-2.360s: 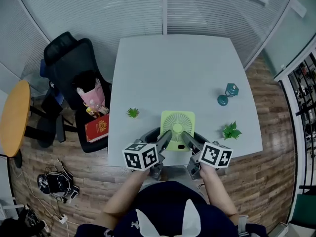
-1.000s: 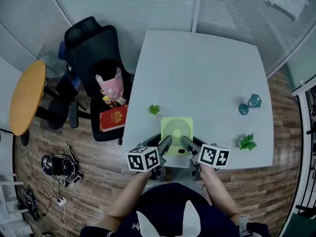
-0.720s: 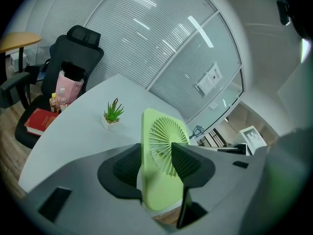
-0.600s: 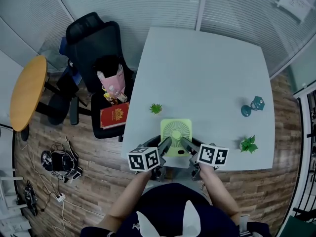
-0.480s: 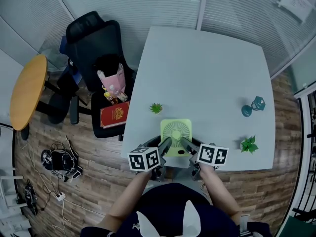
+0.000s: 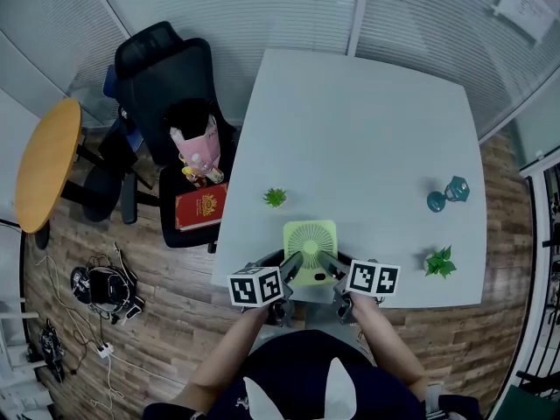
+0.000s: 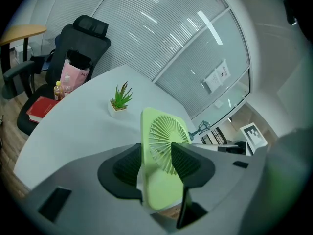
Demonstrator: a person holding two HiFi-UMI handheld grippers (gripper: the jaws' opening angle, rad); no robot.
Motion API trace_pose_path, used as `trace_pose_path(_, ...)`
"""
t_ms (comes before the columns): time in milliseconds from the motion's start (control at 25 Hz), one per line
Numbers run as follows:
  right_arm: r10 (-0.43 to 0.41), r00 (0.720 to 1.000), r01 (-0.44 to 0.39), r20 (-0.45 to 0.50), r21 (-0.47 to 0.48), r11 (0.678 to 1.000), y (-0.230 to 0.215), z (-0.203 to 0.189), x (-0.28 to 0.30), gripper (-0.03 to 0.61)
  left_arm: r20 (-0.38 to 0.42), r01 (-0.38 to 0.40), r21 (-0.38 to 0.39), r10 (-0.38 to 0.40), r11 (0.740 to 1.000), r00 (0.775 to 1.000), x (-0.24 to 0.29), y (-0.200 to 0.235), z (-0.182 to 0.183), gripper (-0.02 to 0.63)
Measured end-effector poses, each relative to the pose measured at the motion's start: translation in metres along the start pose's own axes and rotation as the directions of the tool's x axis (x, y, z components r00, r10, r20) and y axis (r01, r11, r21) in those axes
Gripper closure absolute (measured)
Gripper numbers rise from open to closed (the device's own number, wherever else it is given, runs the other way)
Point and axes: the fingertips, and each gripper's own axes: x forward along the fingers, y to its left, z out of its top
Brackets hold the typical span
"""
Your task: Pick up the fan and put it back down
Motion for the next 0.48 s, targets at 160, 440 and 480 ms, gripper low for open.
trace_pose_path(160, 0.000, 1.000, 0.000, -0.023, 0.006, 1.000, -0.006, -0.002, 0.006, 0.379, -0.017, -0.012, -0.011, 0.012, 1.000, 1.000, 0.003, 0.006, -0.005, 0.410)
trace_pose_path(440, 0.004, 0.999, -0.002, -0.051, 0.027, 1.000, -0.015, -0.008, 0.016, 0.377, -0.042, -0.035, -0.015, 0.035, 0.999, 0.999, 0.011, 0.015, -0.011, 0.410)
trace_pose_path(480, 0.003, 0.998, -0.002, -0.055, 0.029, 1.000, -0.016, -0.008, 0.017, 0.377, -0.045, -0.038, -0.015, 0.037, 0.999, 0.998, 0.012, 0.016, -0.011, 0.410)
